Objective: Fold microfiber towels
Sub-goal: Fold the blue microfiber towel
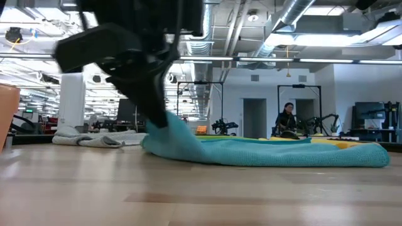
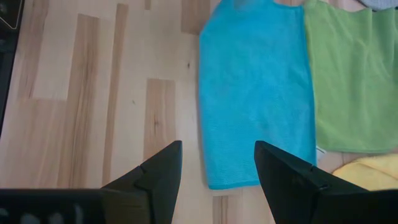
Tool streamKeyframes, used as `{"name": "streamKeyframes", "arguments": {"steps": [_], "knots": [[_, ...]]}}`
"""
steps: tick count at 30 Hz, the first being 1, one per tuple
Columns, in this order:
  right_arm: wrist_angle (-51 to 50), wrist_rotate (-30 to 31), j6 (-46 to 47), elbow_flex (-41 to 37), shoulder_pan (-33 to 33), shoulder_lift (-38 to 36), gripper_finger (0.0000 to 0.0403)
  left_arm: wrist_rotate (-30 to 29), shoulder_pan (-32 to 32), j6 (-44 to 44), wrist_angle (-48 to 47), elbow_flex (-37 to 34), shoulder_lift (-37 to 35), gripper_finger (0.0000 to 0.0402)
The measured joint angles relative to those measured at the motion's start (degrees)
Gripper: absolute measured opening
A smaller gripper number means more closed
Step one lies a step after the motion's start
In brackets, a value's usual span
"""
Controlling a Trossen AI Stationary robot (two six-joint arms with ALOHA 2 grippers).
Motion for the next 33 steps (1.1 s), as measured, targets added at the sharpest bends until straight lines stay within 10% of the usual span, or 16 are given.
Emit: {"name": "streamKeyframes", "arguments": {"steps": [33], "knots": [[-11.3,-0.2,11.4,0.0,3.0,0.0,0.0225,5.6,10.5,26.4,31.5,2.6,2.2,0.0]]}}
